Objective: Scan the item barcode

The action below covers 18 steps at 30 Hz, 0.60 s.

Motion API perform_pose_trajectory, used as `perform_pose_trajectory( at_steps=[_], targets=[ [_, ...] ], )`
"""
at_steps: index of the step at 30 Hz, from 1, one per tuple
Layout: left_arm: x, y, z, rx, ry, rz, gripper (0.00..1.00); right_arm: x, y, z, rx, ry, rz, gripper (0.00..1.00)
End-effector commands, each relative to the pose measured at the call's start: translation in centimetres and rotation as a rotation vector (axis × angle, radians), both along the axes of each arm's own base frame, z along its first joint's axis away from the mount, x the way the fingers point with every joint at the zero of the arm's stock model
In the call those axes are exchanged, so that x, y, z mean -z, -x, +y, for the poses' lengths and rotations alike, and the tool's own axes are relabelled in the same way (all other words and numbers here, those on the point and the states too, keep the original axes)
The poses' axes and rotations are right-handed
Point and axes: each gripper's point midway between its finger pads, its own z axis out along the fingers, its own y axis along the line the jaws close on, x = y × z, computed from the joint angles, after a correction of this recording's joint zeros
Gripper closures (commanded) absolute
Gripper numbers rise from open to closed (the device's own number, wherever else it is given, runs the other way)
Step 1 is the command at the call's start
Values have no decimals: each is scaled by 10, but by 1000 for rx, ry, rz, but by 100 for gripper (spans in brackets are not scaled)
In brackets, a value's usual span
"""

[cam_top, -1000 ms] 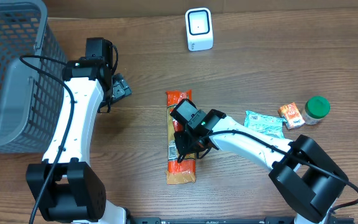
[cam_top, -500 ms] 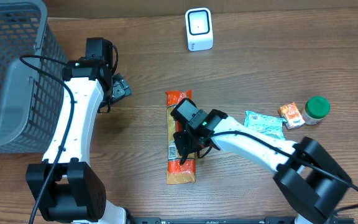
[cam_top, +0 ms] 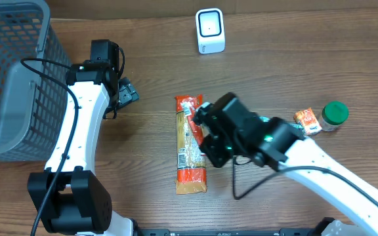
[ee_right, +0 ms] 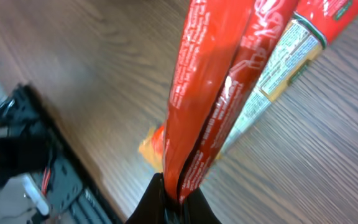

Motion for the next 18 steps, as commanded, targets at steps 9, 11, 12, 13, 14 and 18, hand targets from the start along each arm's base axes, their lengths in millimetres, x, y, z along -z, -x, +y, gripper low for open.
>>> perform_pose_trajectory(
  at_steps=[9,11,12,13,14,18],
  targets=[
    [-12,-3,0,15,-16,-31,0,-10,6,-24,-145,60,-127,96],
    [-12,-3,0,15,-16,-31,0,-10,-2,-26,-124,80,-163,96],
    [-12,-3,0,15,-16,-31,0,-10,-7,-27,-113,94,-186,96],
    [-12,-3,0,15,-16,-31,0,-10,-12,-29,-97,109,-209,96],
    [-12,-3,0,15,-16,-31,0,-10,-17,-32,-85,128,-235,96],
    [-12,-3,0,15,-16,-30,0,-7,-16,-32,-211,164,-301,96]
  ],
)
